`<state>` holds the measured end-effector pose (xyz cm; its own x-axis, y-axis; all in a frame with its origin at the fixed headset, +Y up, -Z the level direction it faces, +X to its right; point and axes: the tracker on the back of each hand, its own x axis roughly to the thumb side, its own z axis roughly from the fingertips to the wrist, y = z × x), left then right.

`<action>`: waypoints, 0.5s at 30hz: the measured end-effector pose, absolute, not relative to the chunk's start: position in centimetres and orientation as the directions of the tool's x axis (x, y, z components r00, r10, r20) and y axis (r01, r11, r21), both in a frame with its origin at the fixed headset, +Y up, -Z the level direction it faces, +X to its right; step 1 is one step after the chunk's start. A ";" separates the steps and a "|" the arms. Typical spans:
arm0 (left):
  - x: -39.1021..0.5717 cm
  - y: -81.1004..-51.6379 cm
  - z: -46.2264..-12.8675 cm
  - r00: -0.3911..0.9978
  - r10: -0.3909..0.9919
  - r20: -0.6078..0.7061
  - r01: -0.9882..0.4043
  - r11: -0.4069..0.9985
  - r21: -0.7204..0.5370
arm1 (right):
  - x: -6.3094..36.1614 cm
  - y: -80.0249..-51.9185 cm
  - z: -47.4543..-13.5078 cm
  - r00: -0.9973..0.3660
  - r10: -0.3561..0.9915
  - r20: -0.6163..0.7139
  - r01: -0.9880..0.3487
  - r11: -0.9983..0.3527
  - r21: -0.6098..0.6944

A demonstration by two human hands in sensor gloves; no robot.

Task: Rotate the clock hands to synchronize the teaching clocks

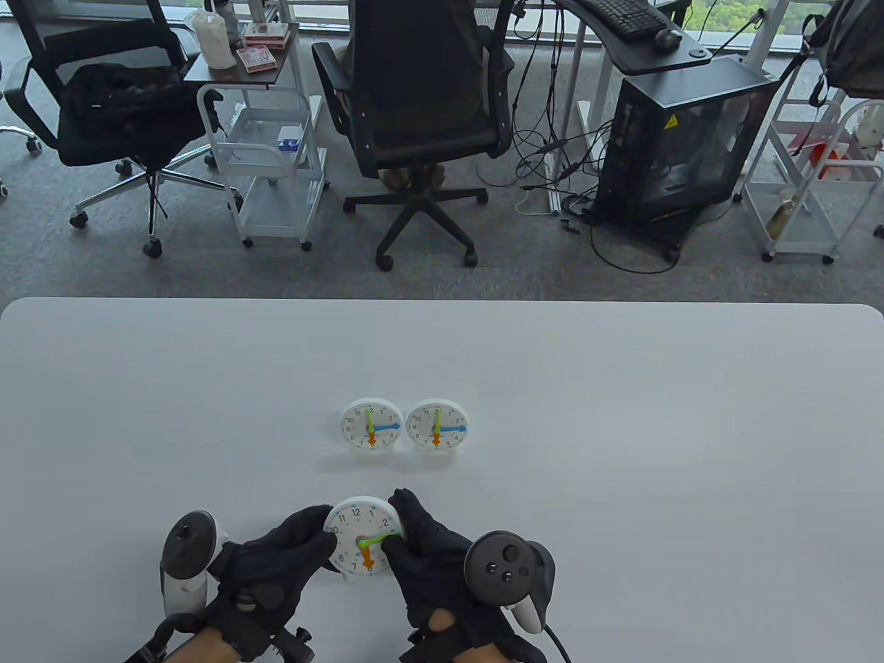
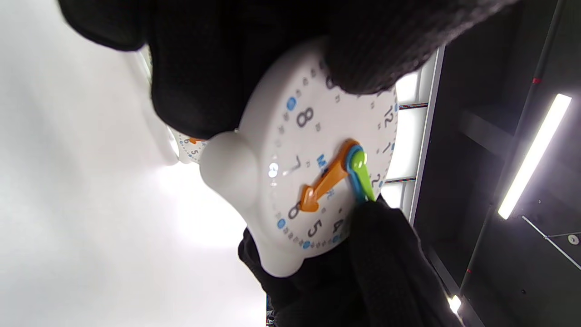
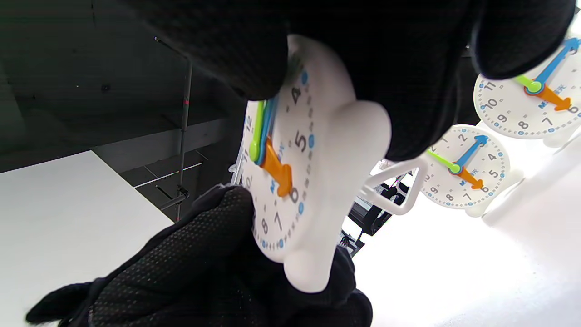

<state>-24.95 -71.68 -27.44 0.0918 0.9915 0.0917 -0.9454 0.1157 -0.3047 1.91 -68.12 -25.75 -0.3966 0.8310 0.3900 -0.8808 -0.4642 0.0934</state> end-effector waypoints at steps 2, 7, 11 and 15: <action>-24.9 -71.7 -27.4 0.094 0.991 0.096 -0.944 0.119 -0.308 | 2.0 -68.2 -25.8 -0.396 0.832 0.388 -0.883 -0.461 0.088; -24.8 -71.6 -27.4 0.119 0.985 0.123 -0.940 0.151 -0.305 | 2.1 -68.2 -25.8 -0.390 0.842 0.372 -0.890 -0.449 0.082; -24.7 -71.5 -27.2 0.137 0.980 0.144 -0.936 0.176 -0.306 | 2.1 -68.3 -25.8 -0.394 0.843 0.366 -0.892 -0.447 0.070; -24.6 -71.3 -27.2 0.172 0.968 0.180 -0.929 0.220 -0.297 | 2.2 -68.3 -25.8 -0.395 0.847 0.355 -0.892 -0.446 0.071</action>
